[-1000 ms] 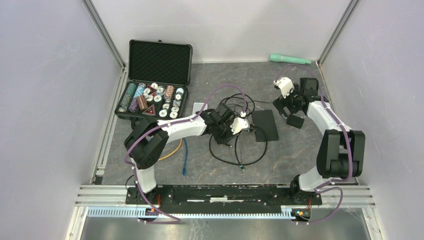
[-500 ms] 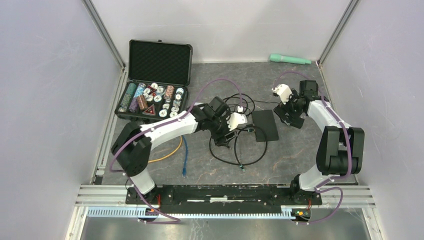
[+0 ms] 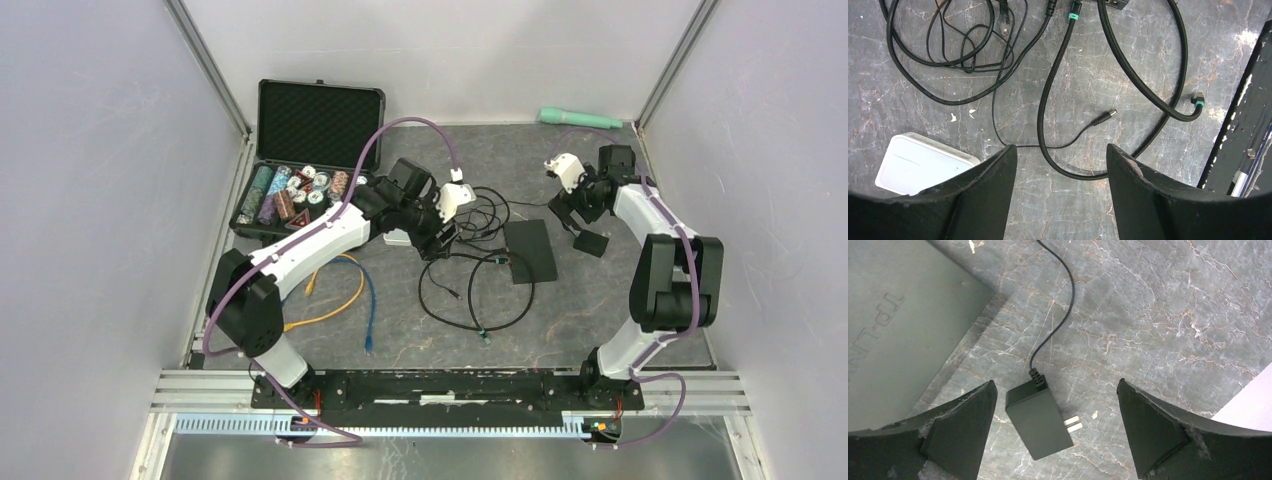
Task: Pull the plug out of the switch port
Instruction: Pick up the connector from the center of the board.
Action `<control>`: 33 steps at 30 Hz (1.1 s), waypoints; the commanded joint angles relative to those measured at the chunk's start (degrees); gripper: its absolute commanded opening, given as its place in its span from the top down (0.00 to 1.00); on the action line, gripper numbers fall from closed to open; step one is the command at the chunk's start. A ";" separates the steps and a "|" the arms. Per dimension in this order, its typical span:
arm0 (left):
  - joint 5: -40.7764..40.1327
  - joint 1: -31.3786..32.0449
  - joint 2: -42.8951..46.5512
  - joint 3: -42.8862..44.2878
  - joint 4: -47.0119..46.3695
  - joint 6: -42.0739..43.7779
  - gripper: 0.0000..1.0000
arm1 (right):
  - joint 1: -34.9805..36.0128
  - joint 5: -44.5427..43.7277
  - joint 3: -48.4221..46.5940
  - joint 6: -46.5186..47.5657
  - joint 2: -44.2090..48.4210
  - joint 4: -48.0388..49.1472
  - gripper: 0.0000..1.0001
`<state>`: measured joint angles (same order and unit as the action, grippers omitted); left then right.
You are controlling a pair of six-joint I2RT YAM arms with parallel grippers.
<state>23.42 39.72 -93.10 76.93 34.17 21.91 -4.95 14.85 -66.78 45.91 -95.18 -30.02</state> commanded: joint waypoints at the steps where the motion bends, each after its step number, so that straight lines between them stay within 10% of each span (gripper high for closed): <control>1: -0.83 0.31 -0.33 0.68 -0.74 -2.42 0.27 | 0.01 -0.88 -4.90 -0.03 -4.64 -0.33 0.05; 26: -1.68 0.27 -0.14 0.16 -1.02 -1.70 0.26 | 2.49 -5.47 -8.15 3.23 -16.08 -4.10 0.57; 33: -8.34 0.27 0.14 -0.22 -2.97 -1.76 0.21 | 2.31 -5.42 -10.38 2.89 -15.94 -5.06 0.97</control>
<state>21.06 39.90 -93.30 76.79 34.06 21.21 -2.31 9.96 -74.43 48.31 -110.74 -33.50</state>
